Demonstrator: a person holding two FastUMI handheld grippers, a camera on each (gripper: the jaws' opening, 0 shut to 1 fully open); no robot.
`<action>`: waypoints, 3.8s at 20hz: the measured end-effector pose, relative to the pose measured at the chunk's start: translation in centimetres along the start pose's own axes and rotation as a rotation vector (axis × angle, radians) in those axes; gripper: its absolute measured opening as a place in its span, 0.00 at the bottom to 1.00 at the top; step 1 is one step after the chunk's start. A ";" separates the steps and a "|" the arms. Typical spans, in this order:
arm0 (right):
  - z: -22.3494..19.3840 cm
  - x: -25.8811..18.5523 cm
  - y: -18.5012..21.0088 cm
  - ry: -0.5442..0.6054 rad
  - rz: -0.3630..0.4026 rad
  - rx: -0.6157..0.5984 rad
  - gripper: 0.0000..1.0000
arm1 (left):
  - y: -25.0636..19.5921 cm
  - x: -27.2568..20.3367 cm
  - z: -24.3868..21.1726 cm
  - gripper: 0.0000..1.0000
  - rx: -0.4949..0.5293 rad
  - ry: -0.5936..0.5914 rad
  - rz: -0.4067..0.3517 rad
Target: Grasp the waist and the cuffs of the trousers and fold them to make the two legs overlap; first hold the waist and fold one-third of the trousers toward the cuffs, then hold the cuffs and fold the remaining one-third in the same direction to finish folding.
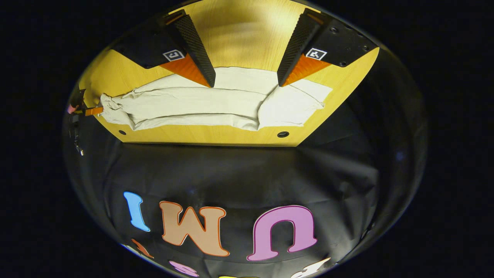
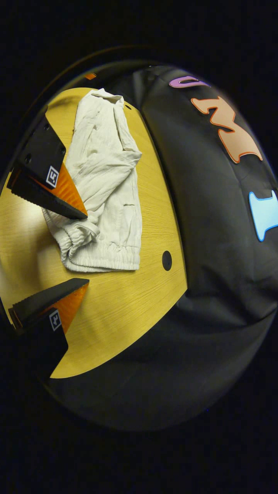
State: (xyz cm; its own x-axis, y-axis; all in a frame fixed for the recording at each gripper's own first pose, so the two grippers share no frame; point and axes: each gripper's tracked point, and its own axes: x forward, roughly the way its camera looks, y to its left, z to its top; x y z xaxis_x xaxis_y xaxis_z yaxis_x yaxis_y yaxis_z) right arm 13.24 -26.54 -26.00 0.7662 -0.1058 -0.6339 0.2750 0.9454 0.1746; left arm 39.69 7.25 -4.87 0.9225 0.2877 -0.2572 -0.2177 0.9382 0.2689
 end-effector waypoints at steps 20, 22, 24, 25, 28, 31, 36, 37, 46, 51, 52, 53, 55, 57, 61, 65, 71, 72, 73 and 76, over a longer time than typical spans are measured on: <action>-0.6 0.1 1.8 0.003 0.103 0.030 0.22 | -3.1 -2.3 -1.0 0.97 -0.039 0.009 0.006; -0.5 0.1 1.8 -0.001 0.092 0.005 0.21 | -3.4 -2.5 -0.8 0.97 -0.043 0.002 0.004; -0.3 -0.2 1.8 -0.006 0.081 -0.010 0.21 | -3.4 -2.5 -0.5 0.97 -0.049 -0.006 0.006; -0.3 -0.3 1.8 -0.006 0.076 -0.011 0.21 | -3.4 -2.5 -0.5 0.97 -0.058 -0.009 0.003; 0.2 -0.8 2.0 -0.013 0.068 -0.022 0.21 | -3.1 -2.2 -0.5 0.97 -0.070 -0.007 -0.005; 0.7 -1.6 2.4 -0.026 0.050 -0.030 0.21 | -2.4 -1.6 -0.2 0.98 -0.079 -0.018 -0.023; 3.4 -5.0 3.8 -0.097 0.048 -0.023 0.21 | 0.0 0.2 -0.3 0.97 -0.093 -0.005 -0.070; 4.2 -5.9 4.2 -0.113 0.052 -0.028 0.21 | 0.8 0.6 -0.4 0.97 -0.092 0.000 -0.076; 11.7 -13.7 15.3 -0.276 0.174 -0.099 0.21 | 10.4 3.8 -0.5 0.95 -0.129 -0.001 -0.092; 10.1 -13.5 26.5 -0.277 0.290 -0.148 0.21 | 14.5 5.3 -0.7 0.96 -0.114 -0.003 -0.080; 9.2 -13.3 28.3 -0.261 0.311 -0.164 0.21 | 15.0 5.7 -0.6 0.95 -0.112 -0.003 -0.081; 8.2 -13.1 30.0 -0.246 0.326 -0.180 0.21 | 15.5 6.1 -0.7 0.95 -0.109 -0.004 -0.081; 6.0 -12.9 33.6 -0.209 0.389 -0.200 0.21 | 16.5 6.9 -0.8 0.95 -0.106 -0.007 -0.078; 3.0 -12.4 36.6 -0.162 0.455 -0.222 0.21 | 17.4 7.6 -0.9 0.95 -0.105 -0.009 -0.075; -1.8 -10.7 39.5 -0.086 0.526 -0.233 0.21 | 19.1 9.8 -2.1 0.95 -0.105 0.012 -0.066; -2.2 -11.1 40.2 -0.092 0.539 -0.222 0.42 | 21.0 11.9 -2.9 0.95 -0.108 0.030 -0.041; -1.8 -11.5 38.7 -0.134 0.459 -0.298 0.96 | 22.6 13.5 -4.9 0.95 -0.114 0.086 -0.034; -1.6 -11.6 38.5 -0.139 0.446 -0.305 0.97 | 22.5 13.8 -5.0 0.95 -0.117 0.093 -0.037; -1.6 -11.8 38.0 -0.140 0.435 -0.309 0.96 | 22.5 14.1 -5.4 0.95 -0.121 0.104 -0.043; -1.6 -12.8 36.1 -0.146 0.398 -0.309 0.96 | 22.8 14.7 -5.4 0.95 -0.099 0.106 -0.048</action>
State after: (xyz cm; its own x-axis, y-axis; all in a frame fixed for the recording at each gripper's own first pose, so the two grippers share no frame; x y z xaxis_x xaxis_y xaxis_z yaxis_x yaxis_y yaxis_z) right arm 12.45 9.42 -12.77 0.8554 0.2594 -0.4484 -0.2213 0.9656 0.1365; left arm 46.54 33.94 -7.53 0.8949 0.2558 -0.3657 -0.2092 0.9643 0.1626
